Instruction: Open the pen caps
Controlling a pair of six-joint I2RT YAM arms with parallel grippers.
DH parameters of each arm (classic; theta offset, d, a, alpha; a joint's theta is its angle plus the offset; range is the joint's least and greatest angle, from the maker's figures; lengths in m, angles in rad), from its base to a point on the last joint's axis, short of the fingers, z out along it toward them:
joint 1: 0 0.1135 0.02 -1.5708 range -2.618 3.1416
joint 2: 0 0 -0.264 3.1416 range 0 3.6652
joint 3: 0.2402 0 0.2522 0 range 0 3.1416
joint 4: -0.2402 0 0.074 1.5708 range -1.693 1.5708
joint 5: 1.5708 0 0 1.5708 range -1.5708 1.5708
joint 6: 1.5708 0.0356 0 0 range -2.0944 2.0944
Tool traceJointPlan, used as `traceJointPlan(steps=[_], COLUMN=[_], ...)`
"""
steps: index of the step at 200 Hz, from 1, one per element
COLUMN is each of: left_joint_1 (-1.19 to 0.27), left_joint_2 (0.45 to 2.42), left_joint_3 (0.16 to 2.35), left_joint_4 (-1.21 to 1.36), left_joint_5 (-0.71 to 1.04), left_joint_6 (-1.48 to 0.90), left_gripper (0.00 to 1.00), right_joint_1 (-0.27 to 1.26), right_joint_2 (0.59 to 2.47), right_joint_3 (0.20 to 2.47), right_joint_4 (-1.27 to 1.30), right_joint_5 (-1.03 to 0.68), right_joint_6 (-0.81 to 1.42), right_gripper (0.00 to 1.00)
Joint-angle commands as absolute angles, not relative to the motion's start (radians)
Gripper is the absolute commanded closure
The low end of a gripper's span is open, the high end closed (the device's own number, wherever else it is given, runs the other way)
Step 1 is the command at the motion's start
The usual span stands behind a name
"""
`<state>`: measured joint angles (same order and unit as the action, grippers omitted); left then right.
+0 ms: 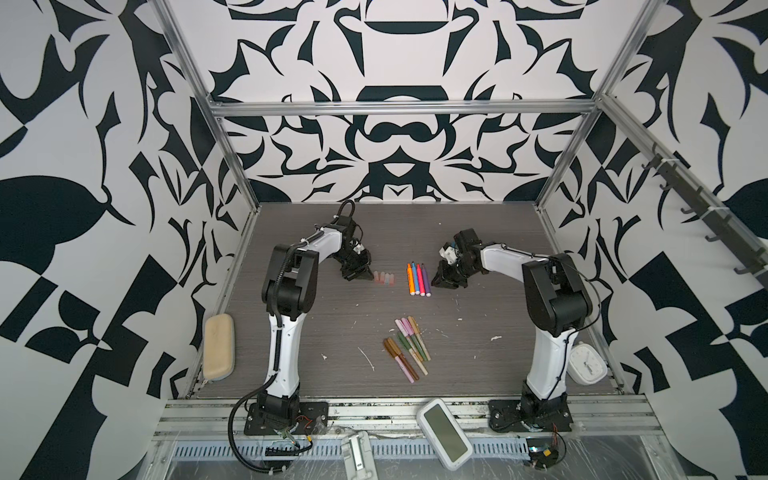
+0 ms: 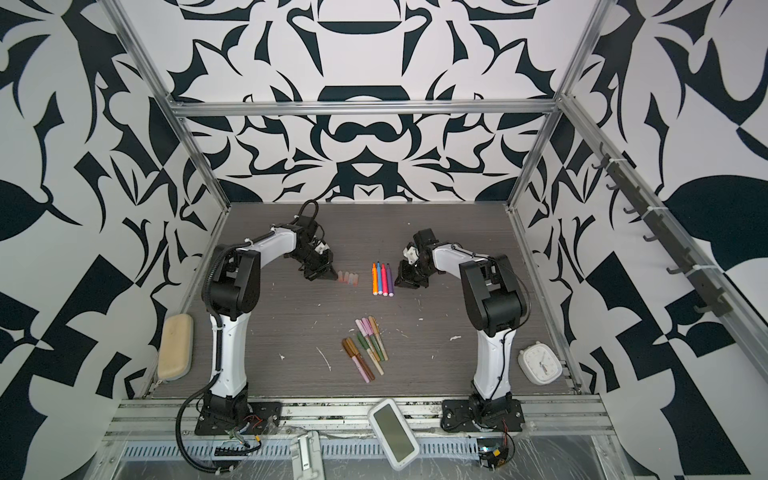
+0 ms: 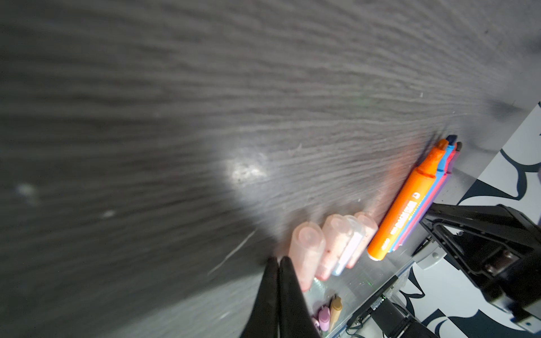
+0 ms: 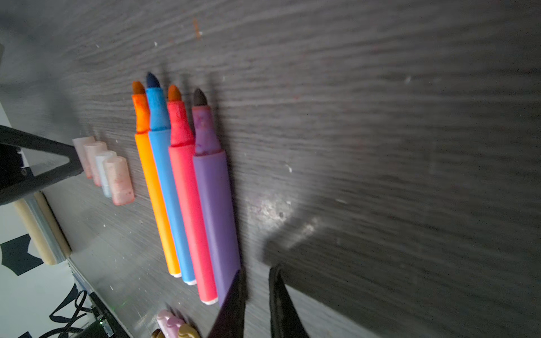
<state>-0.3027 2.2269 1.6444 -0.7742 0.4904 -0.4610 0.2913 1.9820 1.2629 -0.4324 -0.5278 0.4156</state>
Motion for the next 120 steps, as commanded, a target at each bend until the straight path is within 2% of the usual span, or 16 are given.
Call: traceJointPlan(steps=[1, 120], left_joint_1=[-0.320, -0.323], left_joint_2=[2.272, 2.266], left_joint_3=[1.608, 1.624], left_joint_4=[-0.819, -0.828], left_joint_5=[0.429, 0.403], left_joint_6=[-0.469, -0.463], left_gripper=[0.95, 0.95], right_joint_1=[0.290, 0.291], right_joint_2=[1.954, 1.986], right_joint_3=[1.257, 1.298], right_joint_4=[-0.451, -0.514], right_joint_5=[-0.519, -0.486], right_joint_6=[0.404, 0.407], right_gripper=[0.82, 0.84])
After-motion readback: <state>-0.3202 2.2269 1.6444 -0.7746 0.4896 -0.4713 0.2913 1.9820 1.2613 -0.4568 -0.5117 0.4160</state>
